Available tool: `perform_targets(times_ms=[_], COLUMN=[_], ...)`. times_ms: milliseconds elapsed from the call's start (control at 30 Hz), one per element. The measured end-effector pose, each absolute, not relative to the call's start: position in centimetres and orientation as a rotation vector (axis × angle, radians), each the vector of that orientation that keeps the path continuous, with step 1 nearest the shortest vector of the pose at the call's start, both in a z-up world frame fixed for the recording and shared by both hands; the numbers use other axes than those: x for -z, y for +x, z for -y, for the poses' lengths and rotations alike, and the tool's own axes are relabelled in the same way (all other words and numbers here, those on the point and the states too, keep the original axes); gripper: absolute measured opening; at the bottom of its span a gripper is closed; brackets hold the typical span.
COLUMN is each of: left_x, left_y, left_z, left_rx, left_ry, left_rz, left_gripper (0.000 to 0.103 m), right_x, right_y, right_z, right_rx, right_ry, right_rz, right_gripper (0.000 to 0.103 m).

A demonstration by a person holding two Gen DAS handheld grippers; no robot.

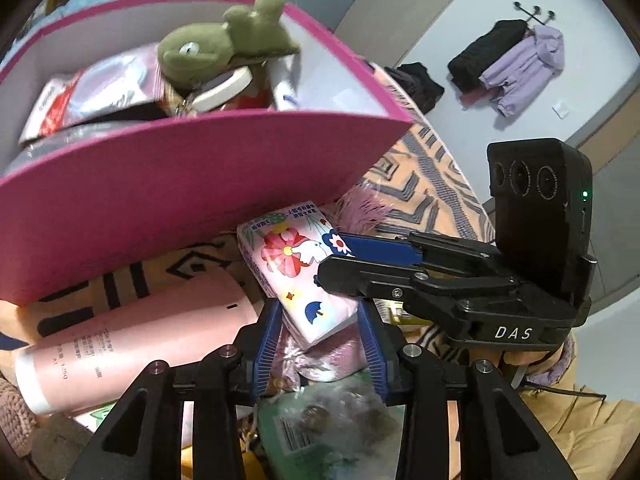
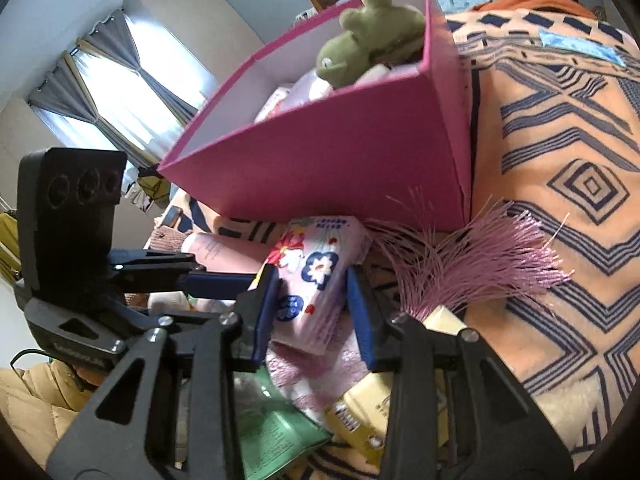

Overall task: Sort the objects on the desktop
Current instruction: 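Lift the floral tissue pack with the left gripper toward the box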

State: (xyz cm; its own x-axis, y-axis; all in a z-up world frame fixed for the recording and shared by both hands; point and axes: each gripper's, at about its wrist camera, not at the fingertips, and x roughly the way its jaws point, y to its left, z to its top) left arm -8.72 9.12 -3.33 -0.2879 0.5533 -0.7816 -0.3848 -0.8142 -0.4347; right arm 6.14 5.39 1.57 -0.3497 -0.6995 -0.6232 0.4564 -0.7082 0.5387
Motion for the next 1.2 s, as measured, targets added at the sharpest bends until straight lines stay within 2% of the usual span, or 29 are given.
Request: perform_targets(times_ms=[300, 1200], left_x=[0.4, -3.2], left_y=[-7.3, -5.9], left_z=[-9.7, -9.9], left_rx=[-2.195, -2.273], left_ry=[-1.29, -1.164], left_rz=[0.125, 0.051], left_gripper=[0.04, 0.04], right_x=[-4.5, -8.9], right_y=[8.5, 10.5], right_z=[-5.8, -5.3], right_rx=[2.13, 2.214], right_ry=[1.034, 0.874], right_rz=[0.337, 0.25], right_gripper=[0.038, 0.039])
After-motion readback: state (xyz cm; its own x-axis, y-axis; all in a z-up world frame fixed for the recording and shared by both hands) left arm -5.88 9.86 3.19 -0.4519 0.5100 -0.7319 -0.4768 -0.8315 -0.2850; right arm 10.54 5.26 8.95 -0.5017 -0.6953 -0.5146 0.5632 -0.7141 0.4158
